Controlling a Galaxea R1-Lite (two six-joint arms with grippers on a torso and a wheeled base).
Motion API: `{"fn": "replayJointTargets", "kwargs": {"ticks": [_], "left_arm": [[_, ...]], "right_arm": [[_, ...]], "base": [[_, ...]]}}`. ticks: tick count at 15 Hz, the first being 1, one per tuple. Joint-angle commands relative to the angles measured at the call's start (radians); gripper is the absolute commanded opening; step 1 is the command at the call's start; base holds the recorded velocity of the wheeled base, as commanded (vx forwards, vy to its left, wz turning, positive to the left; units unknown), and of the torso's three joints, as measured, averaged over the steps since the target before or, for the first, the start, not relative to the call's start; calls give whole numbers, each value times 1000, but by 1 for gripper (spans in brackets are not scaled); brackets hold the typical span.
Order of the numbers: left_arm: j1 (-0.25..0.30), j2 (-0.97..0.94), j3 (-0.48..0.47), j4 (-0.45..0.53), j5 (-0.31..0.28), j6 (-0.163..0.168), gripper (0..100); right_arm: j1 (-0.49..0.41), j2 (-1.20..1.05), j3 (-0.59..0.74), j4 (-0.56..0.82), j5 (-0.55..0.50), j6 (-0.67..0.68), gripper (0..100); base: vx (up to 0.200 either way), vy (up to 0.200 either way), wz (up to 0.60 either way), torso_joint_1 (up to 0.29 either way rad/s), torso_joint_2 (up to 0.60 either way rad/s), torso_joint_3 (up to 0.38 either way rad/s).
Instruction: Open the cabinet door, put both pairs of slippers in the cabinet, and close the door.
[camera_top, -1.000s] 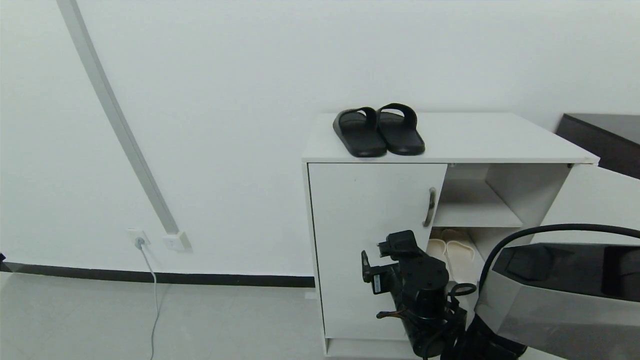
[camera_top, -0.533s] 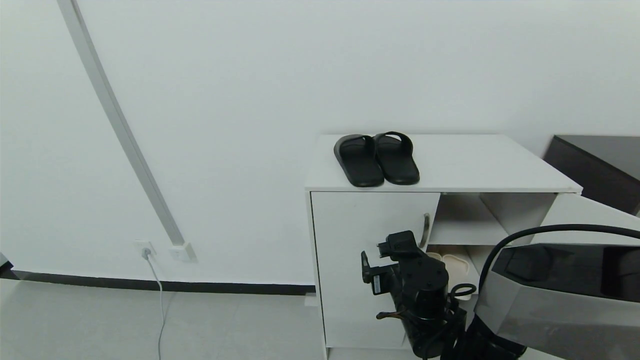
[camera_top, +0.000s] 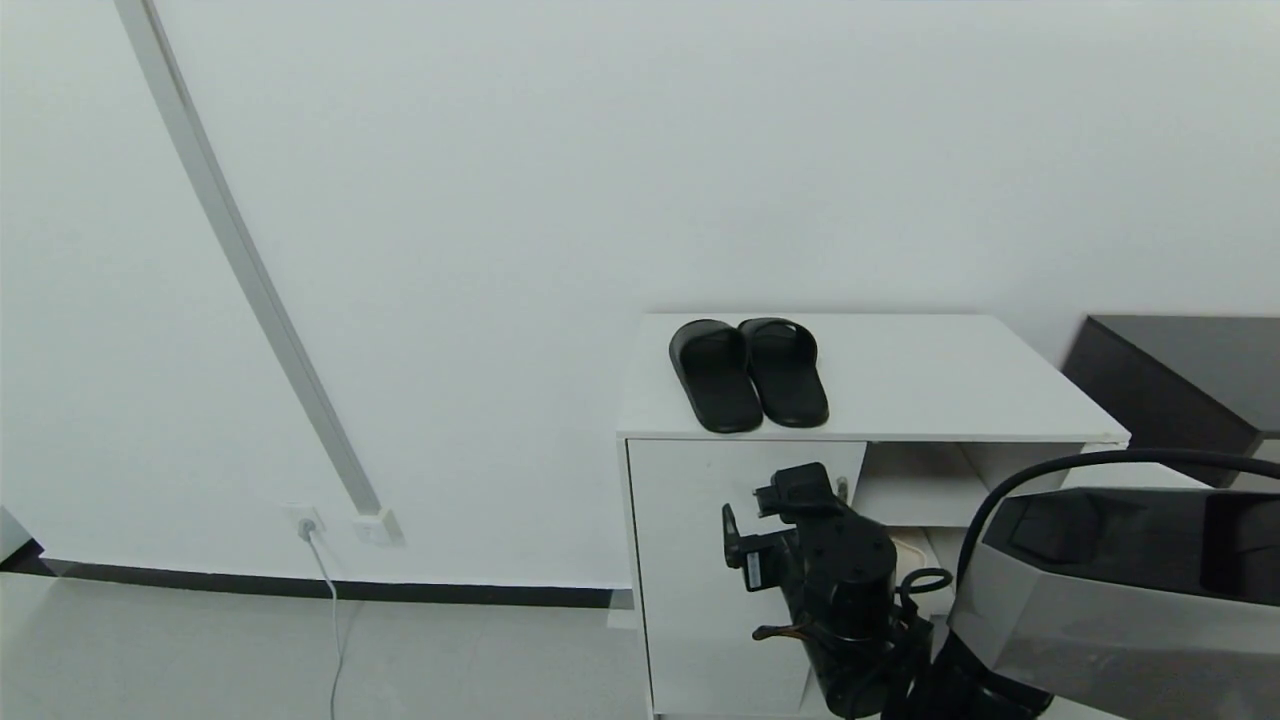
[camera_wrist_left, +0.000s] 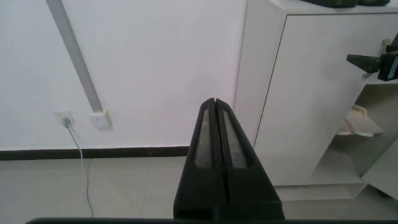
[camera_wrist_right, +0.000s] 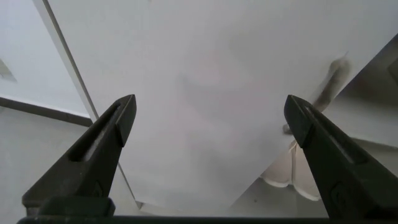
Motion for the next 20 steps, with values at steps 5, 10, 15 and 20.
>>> {"fn": "replayJointTargets", "kwargs": {"ticks": [5, 10, 15, 20], "left_arm": [[0, 1, 0, 0, 0, 0, 0], [0, 1, 0, 0, 0, 0, 0], [0, 1, 0, 0, 0, -3, 0], [0, 1, 0, 0, -1, -2, 0]], "right_arm": [[-1, 3, 4, -15, 1, -2, 100], [-3, 25, 15, -78, 43, -13, 100], [-4, 34, 6, -111, 46, -48, 100], [-13, -150, -117, 192, 44, -13, 100]], "base": [[0, 0, 0, 220, -498, -278], [0, 0, 0, 150, -315, -171], [0, 0, 0, 2, -11, -5], [0, 0, 0, 0, 0, 0]]}}
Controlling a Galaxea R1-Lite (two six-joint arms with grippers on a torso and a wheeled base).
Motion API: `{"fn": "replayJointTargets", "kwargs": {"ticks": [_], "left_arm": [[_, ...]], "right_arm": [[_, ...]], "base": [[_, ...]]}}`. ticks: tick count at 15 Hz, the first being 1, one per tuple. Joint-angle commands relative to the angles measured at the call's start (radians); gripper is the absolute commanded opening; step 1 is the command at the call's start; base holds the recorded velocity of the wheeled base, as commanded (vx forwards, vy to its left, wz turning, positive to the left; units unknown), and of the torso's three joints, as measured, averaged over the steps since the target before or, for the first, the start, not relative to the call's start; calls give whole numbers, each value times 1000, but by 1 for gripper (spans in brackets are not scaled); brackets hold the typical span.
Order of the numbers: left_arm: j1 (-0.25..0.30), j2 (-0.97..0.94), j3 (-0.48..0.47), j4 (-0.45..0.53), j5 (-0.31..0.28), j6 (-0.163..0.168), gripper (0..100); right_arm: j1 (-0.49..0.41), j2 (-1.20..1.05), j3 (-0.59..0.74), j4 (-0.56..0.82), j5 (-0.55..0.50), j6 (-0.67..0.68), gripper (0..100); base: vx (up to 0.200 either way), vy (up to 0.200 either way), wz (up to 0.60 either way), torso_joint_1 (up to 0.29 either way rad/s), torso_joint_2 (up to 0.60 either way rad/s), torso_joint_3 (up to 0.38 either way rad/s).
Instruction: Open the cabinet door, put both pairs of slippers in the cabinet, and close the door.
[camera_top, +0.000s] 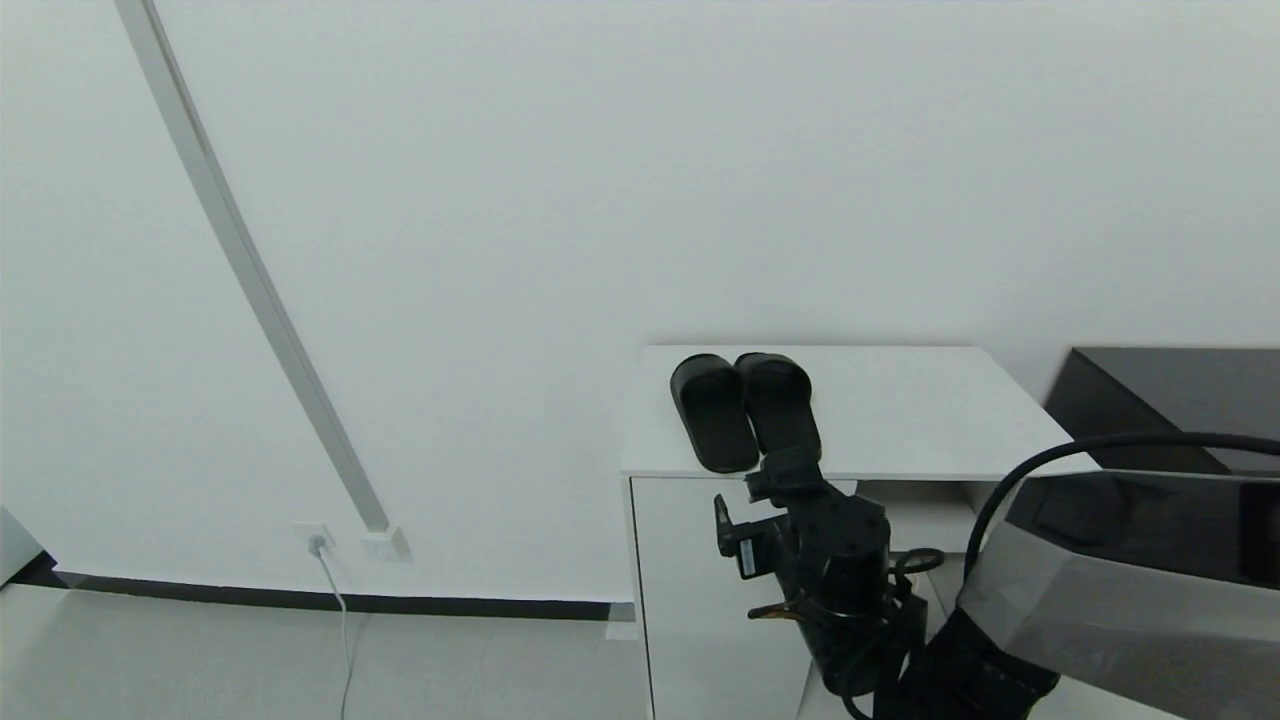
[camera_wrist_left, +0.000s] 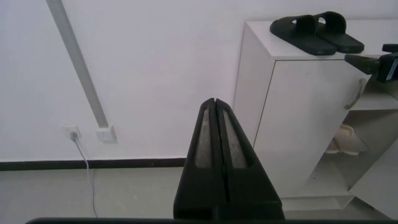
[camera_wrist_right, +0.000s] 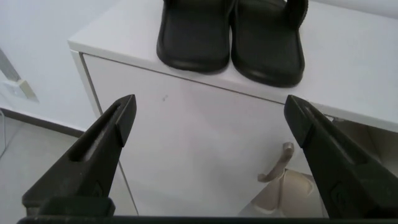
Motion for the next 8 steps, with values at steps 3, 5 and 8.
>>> {"fn": "replayJointTargets", "kwargs": {"ticks": [3, 5, 8], "left_arm": [[0, 1, 0, 0, 0, 1, 0], [0, 1, 0, 0, 0, 1, 0], [0, 1, 0, 0, 0, 1, 0]], "right_arm": [[-12, -144, -199, 310, -1, 80, 100], [-19, -171, -302, 510, -1, 171, 100], [-30, -203, -376, 725, -1, 289, 100]], "base": [[0, 0, 0, 0, 0, 0], [0, 0, 0, 0, 0, 0], [0, 0, 0, 0, 0, 0]]}}
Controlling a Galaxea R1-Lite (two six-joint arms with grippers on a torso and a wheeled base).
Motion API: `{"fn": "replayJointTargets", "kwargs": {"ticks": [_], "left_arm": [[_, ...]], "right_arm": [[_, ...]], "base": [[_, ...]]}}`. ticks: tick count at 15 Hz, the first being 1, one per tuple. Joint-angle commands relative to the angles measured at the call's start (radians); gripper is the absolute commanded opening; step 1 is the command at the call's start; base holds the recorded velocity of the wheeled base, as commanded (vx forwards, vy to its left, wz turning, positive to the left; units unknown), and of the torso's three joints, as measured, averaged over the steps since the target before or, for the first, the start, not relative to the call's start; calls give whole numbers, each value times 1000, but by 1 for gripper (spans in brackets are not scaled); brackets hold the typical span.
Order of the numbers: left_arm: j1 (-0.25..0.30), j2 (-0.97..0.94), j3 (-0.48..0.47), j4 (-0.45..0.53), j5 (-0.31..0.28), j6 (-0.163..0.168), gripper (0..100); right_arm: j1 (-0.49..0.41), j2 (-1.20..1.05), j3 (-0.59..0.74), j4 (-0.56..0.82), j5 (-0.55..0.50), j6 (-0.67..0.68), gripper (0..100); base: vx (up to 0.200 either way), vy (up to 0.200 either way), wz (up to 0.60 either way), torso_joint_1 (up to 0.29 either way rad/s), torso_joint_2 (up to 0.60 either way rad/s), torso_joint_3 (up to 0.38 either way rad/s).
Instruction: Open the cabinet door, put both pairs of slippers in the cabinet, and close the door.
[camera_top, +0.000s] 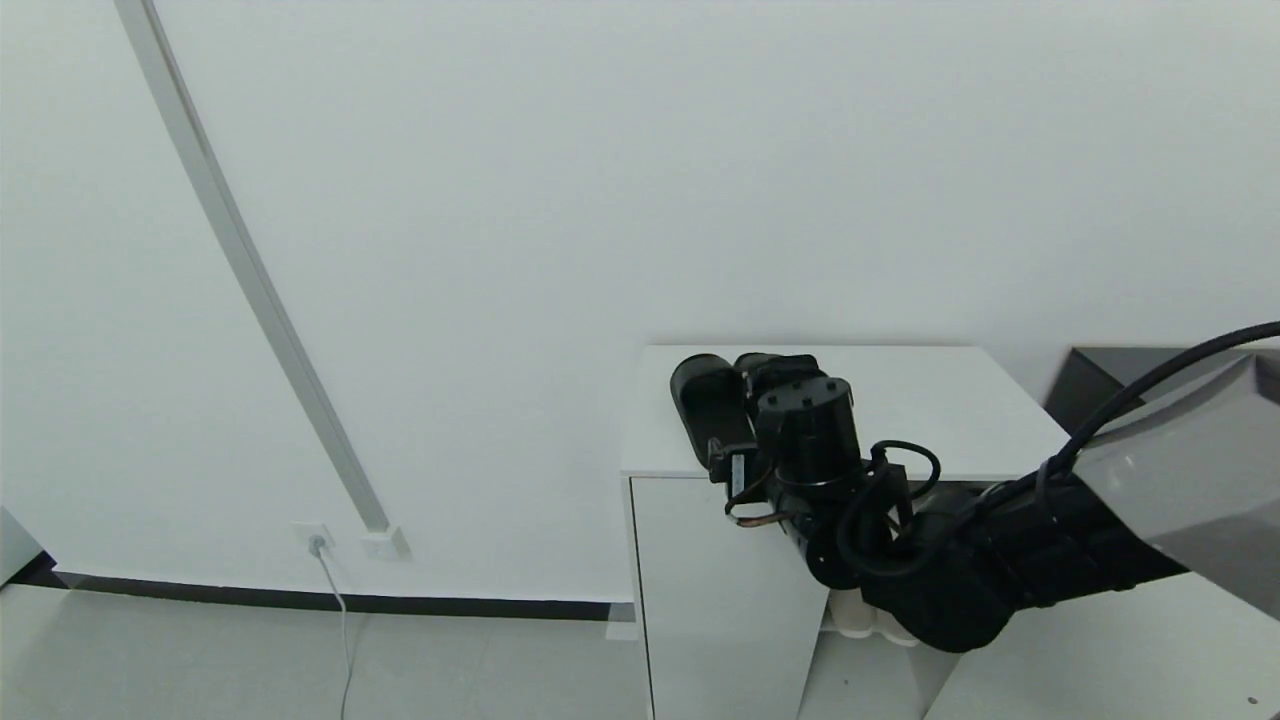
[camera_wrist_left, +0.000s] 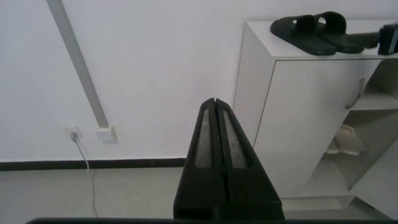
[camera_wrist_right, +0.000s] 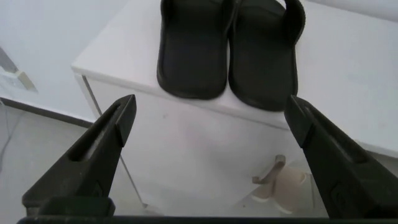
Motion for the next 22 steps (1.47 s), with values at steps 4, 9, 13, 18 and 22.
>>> {"fn": "replayJointTargets", "kwargs": {"ticks": [4, 9, 13, 18, 22], "left_arm": [[0, 1, 0, 0, 0, 0, 0], [0, 1, 0, 0, 0, 0, 0], [0, 1, 0, 0, 1, -3, 0], [0, 1, 0, 0, 1, -3, 0], [0, 1, 0, 0, 1, -3, 0]], "right_arm": [[-7, -34, -9, 12, -1, 14, 100], [-2, -34, 22, 10, -1, 14, 100], [1, -30, 39, 7, -2, 14, 100], [-10, 36, 31, -51, 1, 8, 100], [-51, 96, 31, -113, 45, 7, 100]], "base": [[50, 0, 0, 2, -1, 2], [200, 0, 0, -2, 2, 6], [150, 0, 0, 3, 1, 2], [0, 0, 0, 0, 0, 0], [0, 0, 0, 0, 0, 0]]}}
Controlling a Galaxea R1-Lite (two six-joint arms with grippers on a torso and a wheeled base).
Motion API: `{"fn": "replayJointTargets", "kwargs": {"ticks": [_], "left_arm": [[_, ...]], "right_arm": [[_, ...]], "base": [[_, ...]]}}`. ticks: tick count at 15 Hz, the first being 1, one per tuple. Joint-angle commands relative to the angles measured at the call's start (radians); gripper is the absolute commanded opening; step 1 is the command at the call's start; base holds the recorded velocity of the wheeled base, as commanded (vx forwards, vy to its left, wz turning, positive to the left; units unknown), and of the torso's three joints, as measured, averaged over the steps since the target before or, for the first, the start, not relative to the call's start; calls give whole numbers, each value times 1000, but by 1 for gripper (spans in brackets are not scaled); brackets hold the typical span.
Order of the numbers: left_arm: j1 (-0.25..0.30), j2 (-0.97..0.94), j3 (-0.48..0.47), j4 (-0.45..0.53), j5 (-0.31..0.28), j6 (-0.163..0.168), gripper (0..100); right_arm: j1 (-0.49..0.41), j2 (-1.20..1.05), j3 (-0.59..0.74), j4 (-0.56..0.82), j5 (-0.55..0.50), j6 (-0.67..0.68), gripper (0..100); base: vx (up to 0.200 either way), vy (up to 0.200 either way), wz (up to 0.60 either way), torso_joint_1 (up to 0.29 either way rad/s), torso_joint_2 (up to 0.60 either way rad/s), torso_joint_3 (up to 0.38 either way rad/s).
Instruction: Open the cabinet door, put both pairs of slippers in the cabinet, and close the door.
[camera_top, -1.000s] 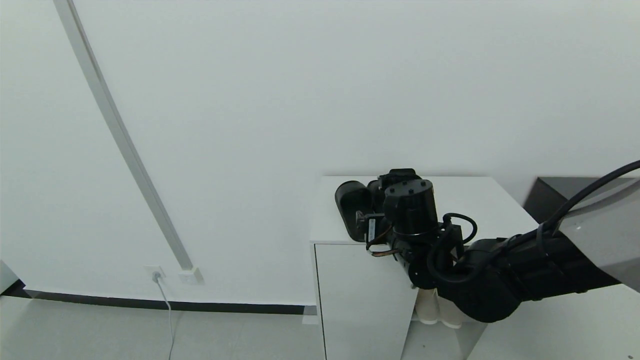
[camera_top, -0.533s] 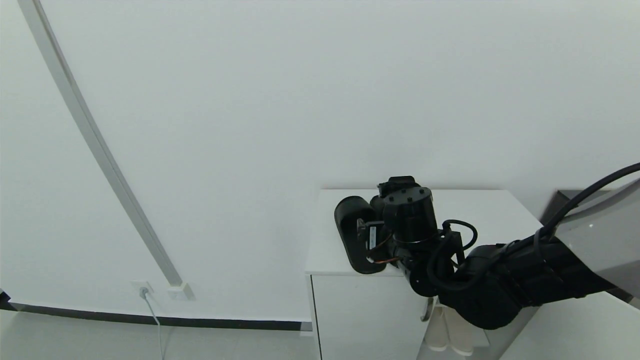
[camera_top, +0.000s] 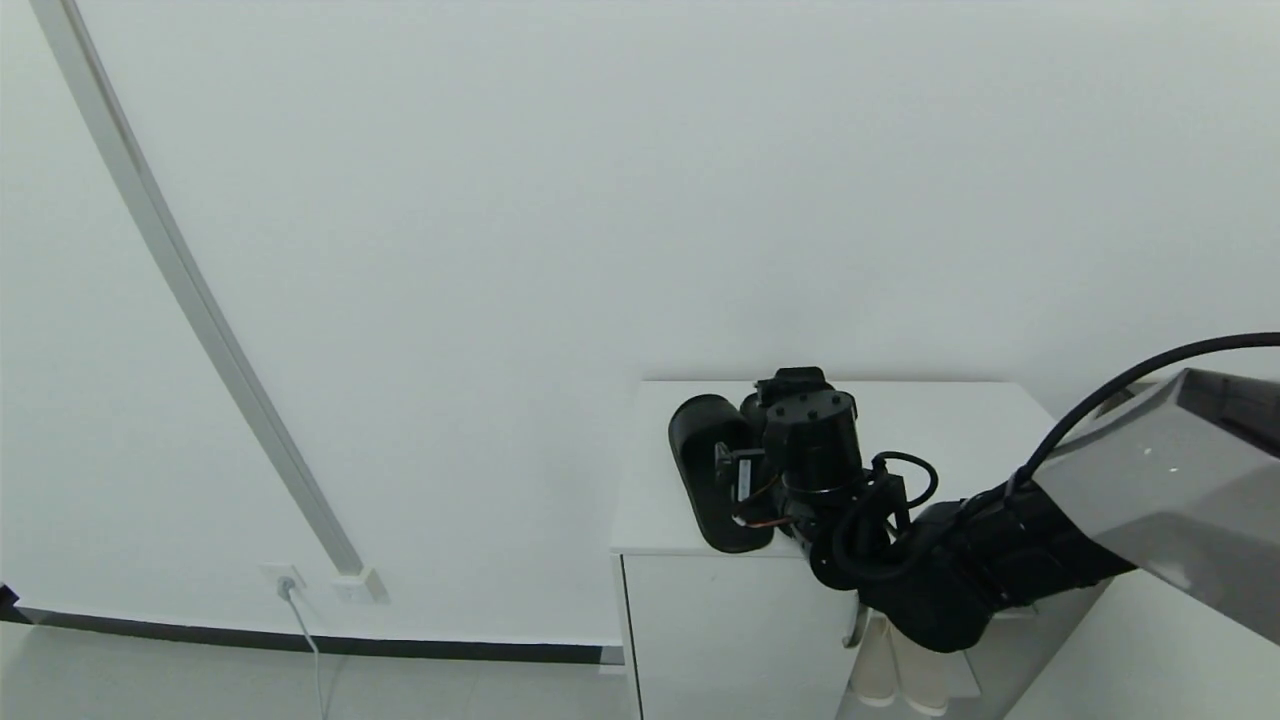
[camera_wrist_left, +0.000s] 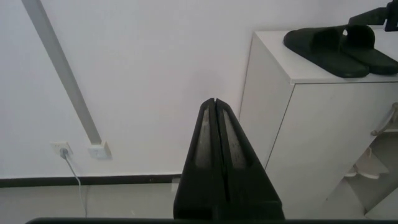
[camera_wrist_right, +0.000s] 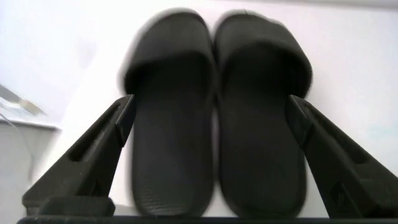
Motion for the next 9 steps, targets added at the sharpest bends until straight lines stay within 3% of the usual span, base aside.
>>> {"fn": "replayJointTargets", "kwargs": {"ticks": [1, 9], "left_arm": [[0, 1, 0, 0, 0, 0, 0], [0, 1, 0, 0, 0, 0, 0]], "right_arm": [[-27, 58, -3, -40, 23, -5, 100], [-100, 248, -238, -54, 60, -73, 100]], "base": [[0, 0, 0, 0, 0, 0], [0, 0, 0, 0, 0, 0]]}}
